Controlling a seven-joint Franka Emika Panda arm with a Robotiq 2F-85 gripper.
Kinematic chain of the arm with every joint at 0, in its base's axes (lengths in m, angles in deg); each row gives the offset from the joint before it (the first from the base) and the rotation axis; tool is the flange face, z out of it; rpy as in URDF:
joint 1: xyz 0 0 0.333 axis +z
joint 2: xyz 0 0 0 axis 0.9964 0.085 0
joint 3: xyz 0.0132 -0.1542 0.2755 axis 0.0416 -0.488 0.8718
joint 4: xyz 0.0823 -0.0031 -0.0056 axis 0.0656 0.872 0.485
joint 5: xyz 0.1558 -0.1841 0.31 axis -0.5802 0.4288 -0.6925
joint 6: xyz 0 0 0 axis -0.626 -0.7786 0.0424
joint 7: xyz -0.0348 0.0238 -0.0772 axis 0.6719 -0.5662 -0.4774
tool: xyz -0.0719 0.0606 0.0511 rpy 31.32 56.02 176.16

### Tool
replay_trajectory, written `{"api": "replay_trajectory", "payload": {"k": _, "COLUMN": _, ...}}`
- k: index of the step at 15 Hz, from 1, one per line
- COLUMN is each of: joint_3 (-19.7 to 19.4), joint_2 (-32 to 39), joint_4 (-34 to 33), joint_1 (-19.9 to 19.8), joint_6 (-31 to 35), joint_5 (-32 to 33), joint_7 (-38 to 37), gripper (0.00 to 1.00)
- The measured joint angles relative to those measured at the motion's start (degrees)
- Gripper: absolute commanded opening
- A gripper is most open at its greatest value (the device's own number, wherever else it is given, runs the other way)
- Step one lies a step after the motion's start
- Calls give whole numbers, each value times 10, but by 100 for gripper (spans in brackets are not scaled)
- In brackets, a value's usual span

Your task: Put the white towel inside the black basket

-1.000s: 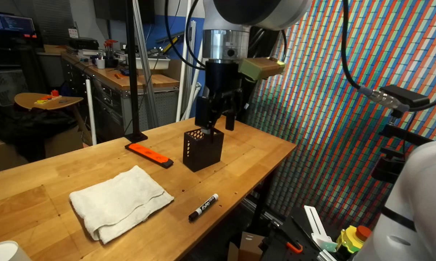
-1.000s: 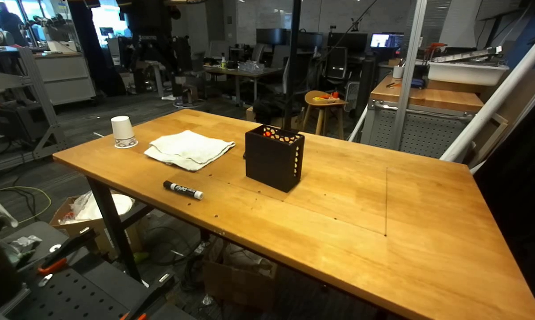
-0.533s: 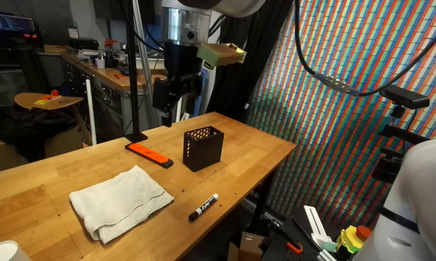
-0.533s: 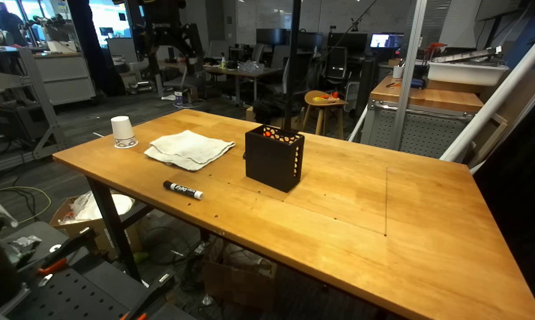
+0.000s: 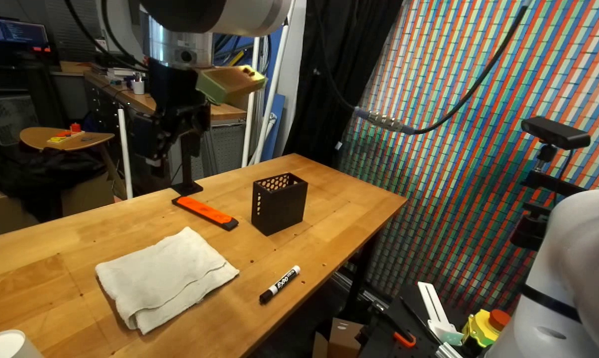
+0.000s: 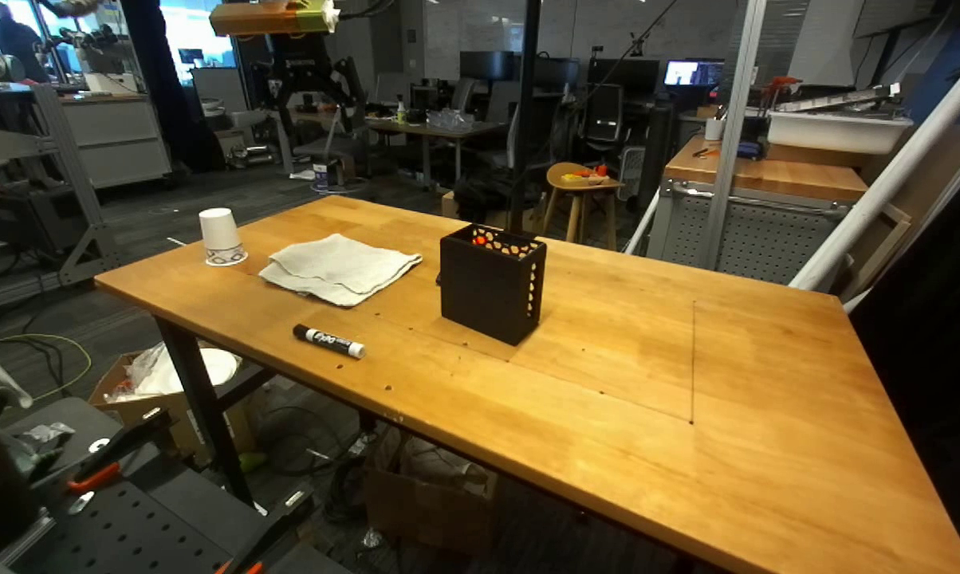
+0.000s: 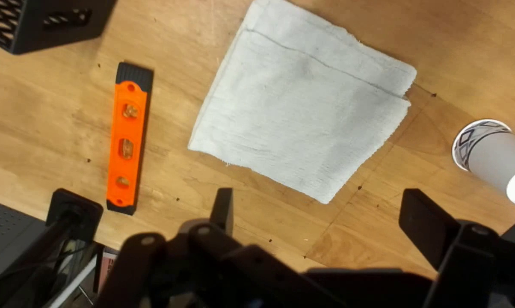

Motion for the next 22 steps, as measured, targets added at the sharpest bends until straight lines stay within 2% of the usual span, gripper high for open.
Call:
{"api": "replay_trajectory", "payload": {"k": 8, "joint_3": -3, "joint_2": 161, "joint_4": -86, "joint_1": 3, "joint_6": 64, "joint_5": 84, "joint_7": 9, "gripper": 100}}
{"api": "replay_trajectory", "payload": {"k": 16, "joint_3": -13, "joint_2": 295, "joint_4": -145, "joint_1": -7, "joint_6": 68, "joint_5": 86, "joint_7": 38, "gripper": 100}}
{"api": "replay_trajectory", "payload": {"k": 22, "joint_3": -5, "joint_2": 365, "joint_4": -183, "joint_1": -14, "joint_6": 67, "joint_5": 50, "joint_7": 58, "gripper": 100}}
